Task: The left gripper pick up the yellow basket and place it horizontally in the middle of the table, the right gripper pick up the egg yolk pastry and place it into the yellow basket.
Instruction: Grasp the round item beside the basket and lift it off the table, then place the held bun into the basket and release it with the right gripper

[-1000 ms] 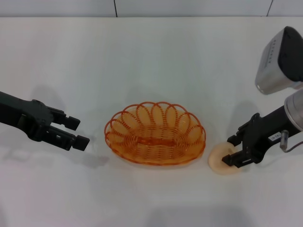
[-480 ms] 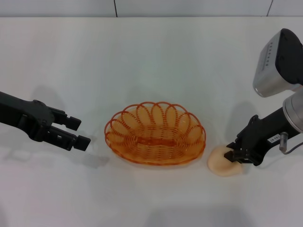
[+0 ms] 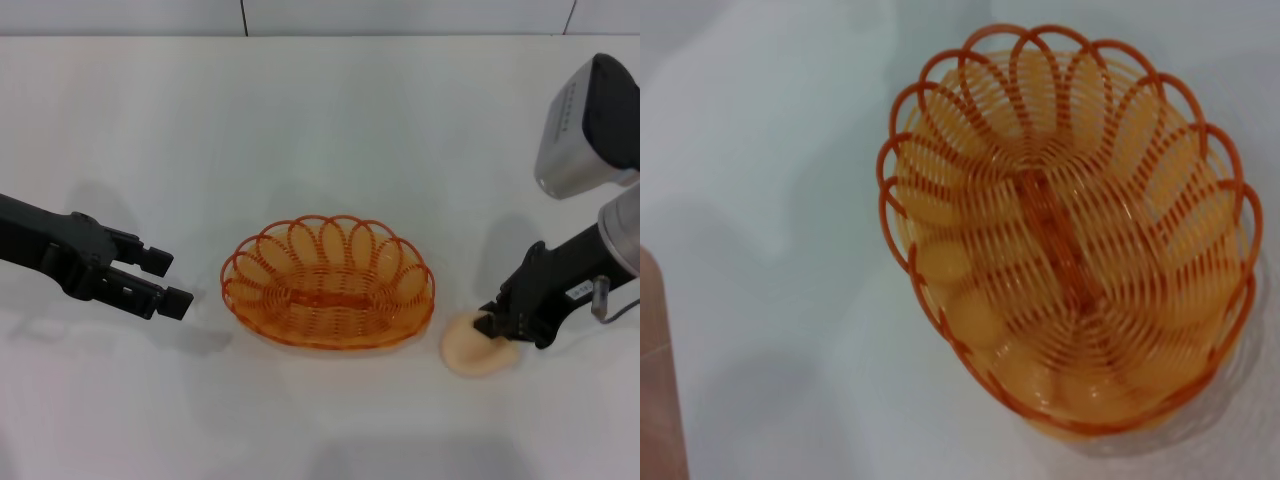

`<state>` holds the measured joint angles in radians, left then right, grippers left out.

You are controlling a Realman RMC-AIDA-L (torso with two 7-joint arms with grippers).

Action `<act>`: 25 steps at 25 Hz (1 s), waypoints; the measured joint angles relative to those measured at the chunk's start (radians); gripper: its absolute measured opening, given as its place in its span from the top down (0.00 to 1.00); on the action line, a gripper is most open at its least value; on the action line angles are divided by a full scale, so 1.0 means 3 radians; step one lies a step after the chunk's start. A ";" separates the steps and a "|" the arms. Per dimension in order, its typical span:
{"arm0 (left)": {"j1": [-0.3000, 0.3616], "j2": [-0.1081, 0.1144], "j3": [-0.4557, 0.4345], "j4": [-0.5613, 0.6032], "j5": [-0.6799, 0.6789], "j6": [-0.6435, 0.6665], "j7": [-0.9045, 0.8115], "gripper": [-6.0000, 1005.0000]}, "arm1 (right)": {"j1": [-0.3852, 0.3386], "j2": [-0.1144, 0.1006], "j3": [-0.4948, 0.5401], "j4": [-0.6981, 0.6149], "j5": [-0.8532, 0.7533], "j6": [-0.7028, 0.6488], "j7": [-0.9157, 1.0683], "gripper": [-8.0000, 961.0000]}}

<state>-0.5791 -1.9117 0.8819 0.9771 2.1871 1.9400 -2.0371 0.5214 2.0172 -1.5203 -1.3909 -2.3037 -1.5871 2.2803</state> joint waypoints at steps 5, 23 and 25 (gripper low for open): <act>0.0003 -0.0002 0.0000 0.0000 0.0000 -0.0003 0.0000 0.14 | 0.0054 0.0000 0.0191 -0.0236 -0.0003 -0.0194 0.0062 0.91; -0.0004 -0.0003 0.0000 0.0000 0.0001 0.0000 0.0000 0.14 | 0.0652 0.0035 0.0055 -0.0274 0.0158 -0.0133 0.0205 0.95; -0.0005 -0.0003 0.0001 0.0000 0.0001 -0.0005 0.0000 0.14 | 0.0710 0.0035 -0.0037 -0.0186 0.0203 -0.0031 0.0205 0.95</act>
<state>-0.5805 -1.9127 0.8821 0.9771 2.1875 1.9385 -2.0371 0.7344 2.0278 -1.5313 -1.4468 -2.2427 -1.5963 2.3417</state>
